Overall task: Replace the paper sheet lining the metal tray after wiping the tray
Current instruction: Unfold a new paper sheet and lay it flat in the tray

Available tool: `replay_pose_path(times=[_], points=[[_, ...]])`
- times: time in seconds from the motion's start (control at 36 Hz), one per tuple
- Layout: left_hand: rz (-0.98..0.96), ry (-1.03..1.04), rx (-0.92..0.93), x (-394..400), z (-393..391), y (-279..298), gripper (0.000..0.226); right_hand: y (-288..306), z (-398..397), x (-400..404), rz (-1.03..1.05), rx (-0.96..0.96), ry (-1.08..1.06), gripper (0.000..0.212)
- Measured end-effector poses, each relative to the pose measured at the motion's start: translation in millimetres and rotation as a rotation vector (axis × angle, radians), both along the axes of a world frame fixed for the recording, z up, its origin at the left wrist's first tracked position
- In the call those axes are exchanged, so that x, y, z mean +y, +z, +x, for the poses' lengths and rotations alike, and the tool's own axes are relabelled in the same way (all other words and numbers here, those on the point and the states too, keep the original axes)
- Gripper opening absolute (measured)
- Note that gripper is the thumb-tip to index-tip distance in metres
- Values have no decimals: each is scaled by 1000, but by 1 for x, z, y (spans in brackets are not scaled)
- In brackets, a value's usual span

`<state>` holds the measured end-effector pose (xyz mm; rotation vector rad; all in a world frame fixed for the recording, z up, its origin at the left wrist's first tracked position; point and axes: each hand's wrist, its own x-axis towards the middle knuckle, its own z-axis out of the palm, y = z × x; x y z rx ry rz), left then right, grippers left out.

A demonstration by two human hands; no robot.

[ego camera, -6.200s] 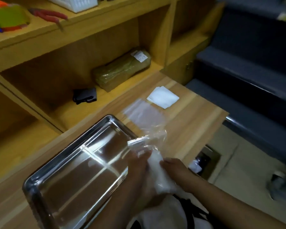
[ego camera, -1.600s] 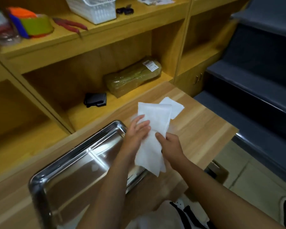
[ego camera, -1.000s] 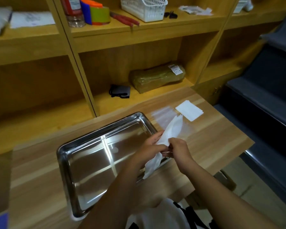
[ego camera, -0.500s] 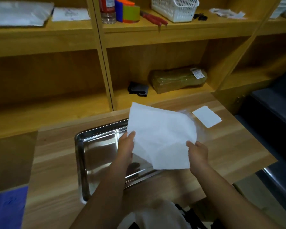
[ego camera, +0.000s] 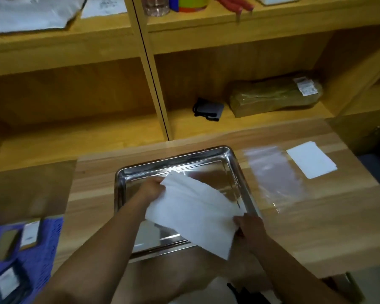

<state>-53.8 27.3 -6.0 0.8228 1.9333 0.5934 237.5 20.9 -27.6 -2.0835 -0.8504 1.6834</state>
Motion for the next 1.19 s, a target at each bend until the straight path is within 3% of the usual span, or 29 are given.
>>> replay_pose_path(times=[0.08, 0.19, 0.25, 0.39, 0.53, 0.64, 0.69, 0.81, 0.92, 1.08, 1.19], points=[[61, -128, 175, 37, -3, 6, 31, -11, -12, -1, -65, 93, -63, 7], [124, -220, 331, 76, -1, 9, 33, -21, -28, -4, -173, 272, -129, 28], [115, -256, 422, 92, -1, 4, 34, -26, -35, -7, -251, 384, -186, 27], [61, -244, 699, 87, 18, -26, 59, -36, -46, -21, -464, 493, -64, 19], [58, -380, 553, 32, 72, -65, 49, -41, -36, -4, -340, 117, 166, 30], [-23, -364, 495, -11, 106, -94, 53, -49, -23, 21, 98, -165, 290, 18], [-53, -320, 491, -23, 117, -99, 57, -52, -23, 30, 217, -258, 380, 17], [-70, -270, 420, -34, 131, -101, 55, -65, -26, 45, 143, -267, 546, 44], [-104, -193, 307, -33, 137, -103, 52, -76, -34, 49, 89, -251, 548, 51], [-124, -111, 255, -28, 141, -104, 53, -76, -52, 40, 128, -171, 566, 16], [-145, -62, 187, -28, 141, -100, 60, -74, -56, 32, 250, -158, 550, 8]])
